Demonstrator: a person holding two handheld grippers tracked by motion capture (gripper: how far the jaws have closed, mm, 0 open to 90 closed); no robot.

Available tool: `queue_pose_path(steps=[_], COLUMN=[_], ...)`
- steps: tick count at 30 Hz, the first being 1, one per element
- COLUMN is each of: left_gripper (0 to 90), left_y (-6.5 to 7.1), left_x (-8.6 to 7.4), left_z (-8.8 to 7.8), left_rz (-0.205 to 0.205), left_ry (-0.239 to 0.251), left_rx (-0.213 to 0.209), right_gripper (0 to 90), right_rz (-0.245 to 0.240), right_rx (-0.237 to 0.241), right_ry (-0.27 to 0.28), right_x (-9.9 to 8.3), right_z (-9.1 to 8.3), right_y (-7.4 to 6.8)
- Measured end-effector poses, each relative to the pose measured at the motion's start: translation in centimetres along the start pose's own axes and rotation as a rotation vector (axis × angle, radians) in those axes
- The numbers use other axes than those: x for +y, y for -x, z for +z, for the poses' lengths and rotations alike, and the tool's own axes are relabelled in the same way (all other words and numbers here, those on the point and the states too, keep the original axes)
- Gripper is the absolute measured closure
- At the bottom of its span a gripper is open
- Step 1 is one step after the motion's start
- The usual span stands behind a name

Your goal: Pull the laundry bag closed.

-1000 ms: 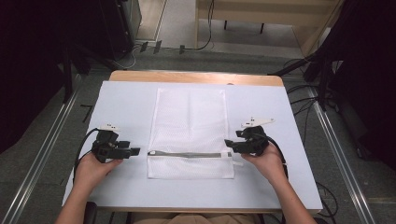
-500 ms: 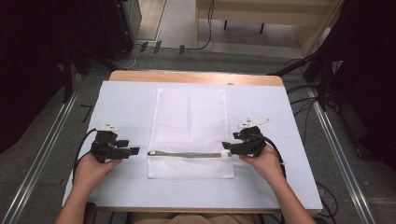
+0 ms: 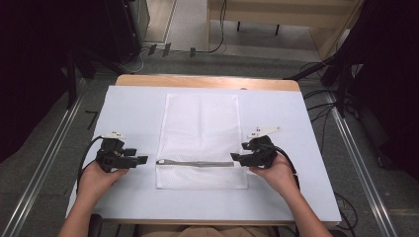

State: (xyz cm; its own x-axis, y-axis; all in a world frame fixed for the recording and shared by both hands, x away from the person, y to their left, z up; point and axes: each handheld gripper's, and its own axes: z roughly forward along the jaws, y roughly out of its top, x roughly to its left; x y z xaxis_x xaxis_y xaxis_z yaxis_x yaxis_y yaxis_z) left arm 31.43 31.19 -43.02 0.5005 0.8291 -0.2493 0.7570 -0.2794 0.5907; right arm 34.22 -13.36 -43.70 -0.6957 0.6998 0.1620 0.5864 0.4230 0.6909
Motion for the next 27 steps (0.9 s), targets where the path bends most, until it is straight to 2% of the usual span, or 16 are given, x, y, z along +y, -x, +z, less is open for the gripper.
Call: queue_pose_path(steps=[2,5,9,12,17,22,27], left_gripper=[37.6,37.6,37.7,37.7,37.8,37.7,37.7], left_y=[0.0,0.0,-0.1,-0.1,-0.1,-0.1,-0.2], left_x=[0.0,0.0,0.0,0.0,0.0,0.0,0.0], left_z=[-0.1,-0.1,-0.2,-0.3,-0.3,-0.3,-0.4], left_rz=[-0.003,-0.019,-0.024,-0.022,-0.022,-0.014,-0.014], left_ry=[-0.003,-0.004,-0.002,0.001,0.005,0.005,0.006], left_rx=[-0.005,0.013,0.007,0.005,0.004,0.007,0.002], right_gripper=[40.3,42.1,42.9,43.4,49.8,52.0,53.4], right_rz=[0.000,-0.006,-0.023,-0.029,-0.046,-0.030,-0.038], right_rx=[0.003,0.015,0.024,0.032,0.053,0.075,0.092], right_ry=[0.001,0.000,-0.003,-0.002,0.001,0.001,-0.002], right_x=[0.0,0.2,0.3,0.5,0.7,1.0,1.3], right_z=[0.0,0.1,0.3,0.4,0.6,0.8,1.0], right_y=[-0.2,-0.8,-1.5,-2.1,-2.9,-3.5,-4.5])
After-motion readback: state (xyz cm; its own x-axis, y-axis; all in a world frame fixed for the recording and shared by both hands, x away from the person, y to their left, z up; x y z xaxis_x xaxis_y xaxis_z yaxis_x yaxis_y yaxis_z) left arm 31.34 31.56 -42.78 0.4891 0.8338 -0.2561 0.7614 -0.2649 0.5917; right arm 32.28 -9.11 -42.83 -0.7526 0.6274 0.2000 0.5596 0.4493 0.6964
